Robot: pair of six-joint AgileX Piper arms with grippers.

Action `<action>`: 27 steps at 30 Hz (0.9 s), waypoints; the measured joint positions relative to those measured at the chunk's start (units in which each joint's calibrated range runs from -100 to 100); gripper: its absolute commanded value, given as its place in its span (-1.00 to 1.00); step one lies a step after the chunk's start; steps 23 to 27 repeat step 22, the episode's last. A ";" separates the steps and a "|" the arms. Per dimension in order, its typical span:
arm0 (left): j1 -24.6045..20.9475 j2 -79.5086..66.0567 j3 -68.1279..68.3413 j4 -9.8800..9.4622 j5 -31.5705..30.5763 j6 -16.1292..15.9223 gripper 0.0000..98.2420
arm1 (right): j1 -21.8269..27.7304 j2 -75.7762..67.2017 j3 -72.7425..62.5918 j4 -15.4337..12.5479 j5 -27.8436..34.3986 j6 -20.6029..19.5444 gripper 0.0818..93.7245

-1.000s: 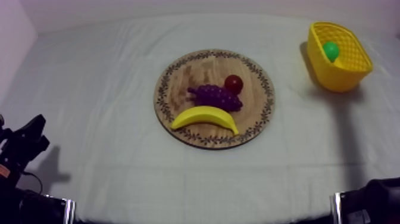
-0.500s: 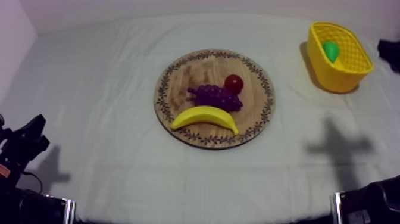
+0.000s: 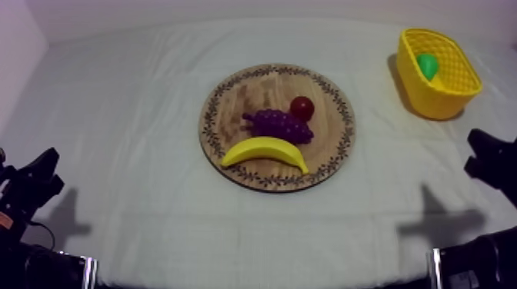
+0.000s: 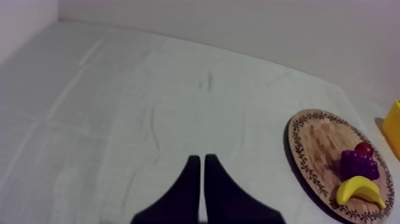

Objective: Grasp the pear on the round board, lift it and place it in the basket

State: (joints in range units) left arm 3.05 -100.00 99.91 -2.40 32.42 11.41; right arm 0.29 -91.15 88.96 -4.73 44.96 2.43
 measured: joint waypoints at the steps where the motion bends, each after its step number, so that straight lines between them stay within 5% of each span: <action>1: 0.00 0.00 0.00 0.00 0.00 0.00 -1.00 | -0.20 -1.27 1.75 0.00 -0.09 0.00 -0.99; 12: -0.03 0.00 0.00 0.00 0.00 0.00 -1.00 | -0.77 -4.43 10.49 3.11 -7.42 -4.95 -0.99; 22: -0.03 0.00 0.00 0.00 0.00 0.00 -1.00 | -0.81 -4.48 10.78 3.37 -8.60 5.59 -0.99; 27: -0.03 0.00 0.00 0.00 0.00 0.00 -1.00 | -0.81 -4.48 10.78 3.37 -8.60 5.59 -0.99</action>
